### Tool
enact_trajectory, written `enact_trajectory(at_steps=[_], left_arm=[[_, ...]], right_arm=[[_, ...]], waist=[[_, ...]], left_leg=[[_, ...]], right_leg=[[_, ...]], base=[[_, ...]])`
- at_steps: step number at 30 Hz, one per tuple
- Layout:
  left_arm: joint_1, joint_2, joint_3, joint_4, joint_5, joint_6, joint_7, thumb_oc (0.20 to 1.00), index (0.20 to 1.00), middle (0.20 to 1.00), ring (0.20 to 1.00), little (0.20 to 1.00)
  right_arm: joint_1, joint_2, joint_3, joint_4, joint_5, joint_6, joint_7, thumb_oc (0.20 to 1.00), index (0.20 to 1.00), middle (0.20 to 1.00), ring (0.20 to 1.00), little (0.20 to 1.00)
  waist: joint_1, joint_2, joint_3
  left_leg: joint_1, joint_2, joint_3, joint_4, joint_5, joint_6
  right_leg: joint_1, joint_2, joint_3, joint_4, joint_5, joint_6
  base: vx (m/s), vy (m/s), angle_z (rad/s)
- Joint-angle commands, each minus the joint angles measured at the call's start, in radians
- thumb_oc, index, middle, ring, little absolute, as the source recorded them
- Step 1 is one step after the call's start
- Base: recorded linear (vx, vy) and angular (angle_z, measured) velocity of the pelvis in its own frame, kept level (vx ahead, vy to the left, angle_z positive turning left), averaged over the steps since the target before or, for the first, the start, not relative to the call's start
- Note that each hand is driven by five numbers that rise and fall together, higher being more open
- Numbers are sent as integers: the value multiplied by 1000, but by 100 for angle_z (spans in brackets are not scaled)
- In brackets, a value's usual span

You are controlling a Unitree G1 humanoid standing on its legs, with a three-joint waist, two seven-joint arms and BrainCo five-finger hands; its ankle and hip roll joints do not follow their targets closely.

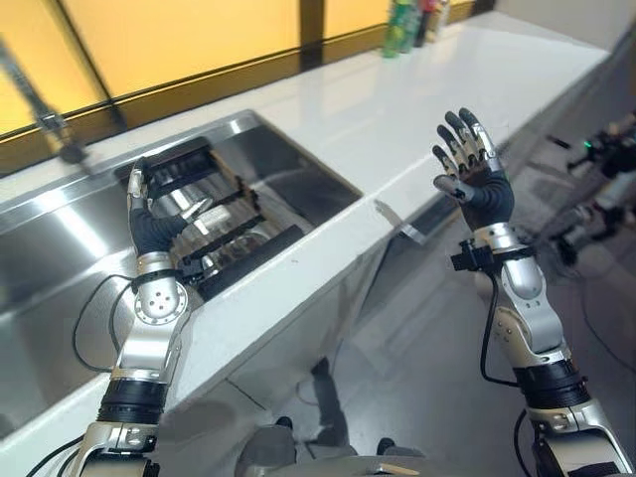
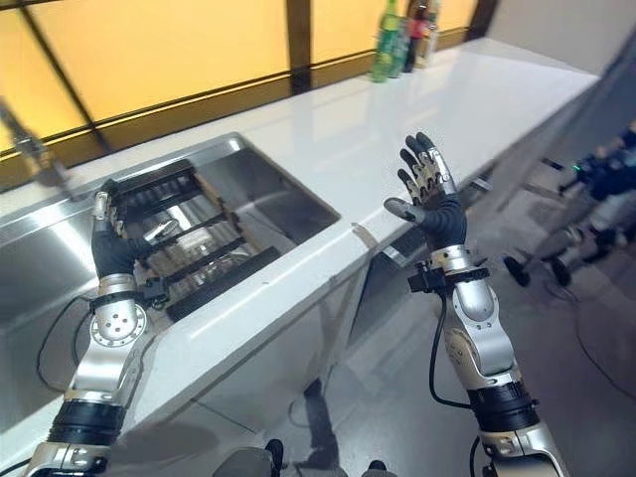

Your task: Pick up plates and place into dishwasher.

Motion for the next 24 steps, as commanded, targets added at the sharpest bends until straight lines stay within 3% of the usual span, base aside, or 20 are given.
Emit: enact_trajectory(at_steps=[1,3,10,18,19,22,24], left_arm=[[16,15,-15,-81,12,-70,-9,1000,1000,1000,1000,1000],[21,8,-17,-95,18,-73,-6,1000,1000,1000,1000,1000],[92,19,29,-162,-32,-83,8,1000,1000,1000,1000,1000],[111,-5,20,-201,-126,-89,-53,1000,1000,1000,1000,1000],[105,-9,11,-205,-144,-87,-71,1000,1000,1000,1000,1000],[50,-32,-26,-181,-187,-78,-137,1000,1000,1000,1000,1000],[6,-50,-58,-160,-182,-64,-134,1000,1000,1000,1000,1000]], right_arm=[[-28,-6,-38,-73,13,-22,-1,1000,1000,1000,1000,1000],[-27,-11,-40,-78,11,5,2,1000,1000,1000,1000,1000],[-36,-33,-32,-75,59,66,36,1000,1000,1000,1000,1000],[-98,-18,61,-51,38,115,-6,1000,1000,1000,1000,1000],[-99,-17,62,-43,23,122,-20,1000,1000,1000,1000,1000],[-78,-22,45,-33,-8,135,-61,1000,1000,1000,1000,1000],[-65,-27,38,-20,-2,128,-54,1000,1000,1000,1000,1000]], waist=[[-12,-2,-82],[-11,-6,-92],[33,-19,-114],[86,-11,-103],[84,-8,-97],[36,-6,-88],[7,-7,-85]], left_leg=[[93,-22,11,-116,18,41],[86,-22,-12,-107,12,38],[90,25,-35,-126,37,1],[40,77,-59,-99,83,-47],[34,82,-34,-84,84,-53],[31,113,143,-29,80,-72],[40,120,187,-41,70,-74]], right_leg=[[-73,39,101,-6,143,-10],[-74,55,121,-2,130,-17],[-35,65,27,-52,114,-41],[-3,85,-60,-77,98,-77],[2,85,-76,-75,96,-80],[22,74,-138,-82,93,-79],[22,64,-159,-79,95,-73]], base=[[112,-167,102],[79,-128,99],[47,-162,48],[1,-124,33],[-3,-60,61],[-31,13,81],[-44,67,117]])
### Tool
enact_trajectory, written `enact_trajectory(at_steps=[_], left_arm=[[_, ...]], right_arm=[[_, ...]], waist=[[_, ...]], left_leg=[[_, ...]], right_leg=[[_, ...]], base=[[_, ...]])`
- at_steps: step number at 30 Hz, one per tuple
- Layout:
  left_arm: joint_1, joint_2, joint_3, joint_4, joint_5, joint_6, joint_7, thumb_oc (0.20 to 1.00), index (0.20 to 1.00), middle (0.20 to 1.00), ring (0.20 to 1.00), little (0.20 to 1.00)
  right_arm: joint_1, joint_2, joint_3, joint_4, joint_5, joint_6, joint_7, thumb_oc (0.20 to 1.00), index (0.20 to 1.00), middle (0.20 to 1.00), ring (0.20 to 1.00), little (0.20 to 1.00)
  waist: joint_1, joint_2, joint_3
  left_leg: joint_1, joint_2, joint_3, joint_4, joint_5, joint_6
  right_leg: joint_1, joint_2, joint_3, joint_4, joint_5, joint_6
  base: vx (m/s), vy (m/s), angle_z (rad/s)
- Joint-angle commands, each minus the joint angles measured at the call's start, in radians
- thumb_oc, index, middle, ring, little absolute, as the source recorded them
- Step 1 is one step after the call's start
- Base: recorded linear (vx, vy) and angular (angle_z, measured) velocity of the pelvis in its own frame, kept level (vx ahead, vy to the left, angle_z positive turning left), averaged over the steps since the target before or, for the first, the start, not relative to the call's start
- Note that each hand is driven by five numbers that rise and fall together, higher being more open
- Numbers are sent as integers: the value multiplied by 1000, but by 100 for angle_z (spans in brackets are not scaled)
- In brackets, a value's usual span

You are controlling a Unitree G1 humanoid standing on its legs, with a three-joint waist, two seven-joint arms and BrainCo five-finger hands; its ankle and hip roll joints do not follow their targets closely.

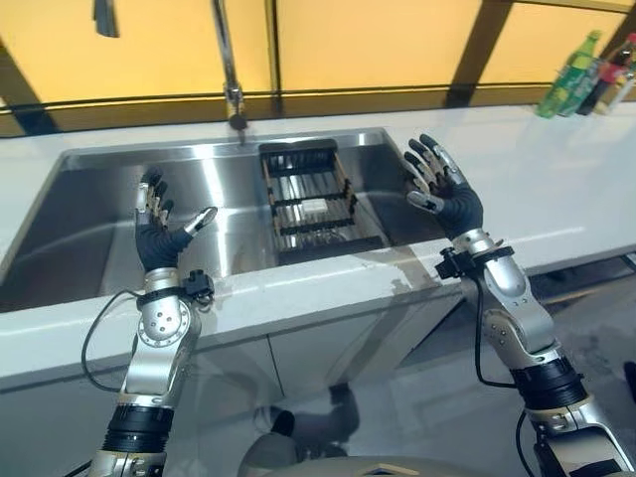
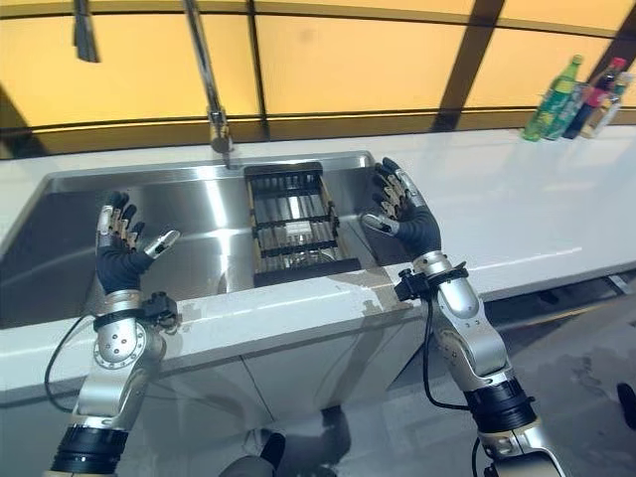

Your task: Pick up plates and place into dishwasher.

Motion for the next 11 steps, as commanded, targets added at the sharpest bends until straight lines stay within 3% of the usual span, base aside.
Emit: enact_trajectory(at_steps=[1,4,11], left_arm=[[-94,4,-25,-12,-12,-32,-22,1000,1000,1000,1000,1000],[-108,-3,-36,5,-26,-20,-3,1000,1000,1000,1000,1000],[-119,-6,-55,-16,-18,1,5,1000,1000,1000,1000,1000]], right_arm=[[-61,-4,-27,-20,-11,-42,-7,1000,1000,1000,1000,1000],[-60,4,-17,-13,6,-33,-5,1000,1000,1000,1000,1000],[-25,38,-13,-17,2,-50,-16,1000,1000,1000,1000,1000]], waist=[[-26,-8,-25],[-46,5,-33],[-61,24,-56]], left_leg=[[58,62,-3,170,-36,-157],[108,60,-8,108,-36,-151],[154,56,9,16,-9,-148]], right_leg=[[-135,-1,36,-1,148,-10],[-130,-2,56,-17,155,-4],[-128,-24,57,-57,191,26]], base=[[-9,95,108],[-1,86,57],[20,54,2]])
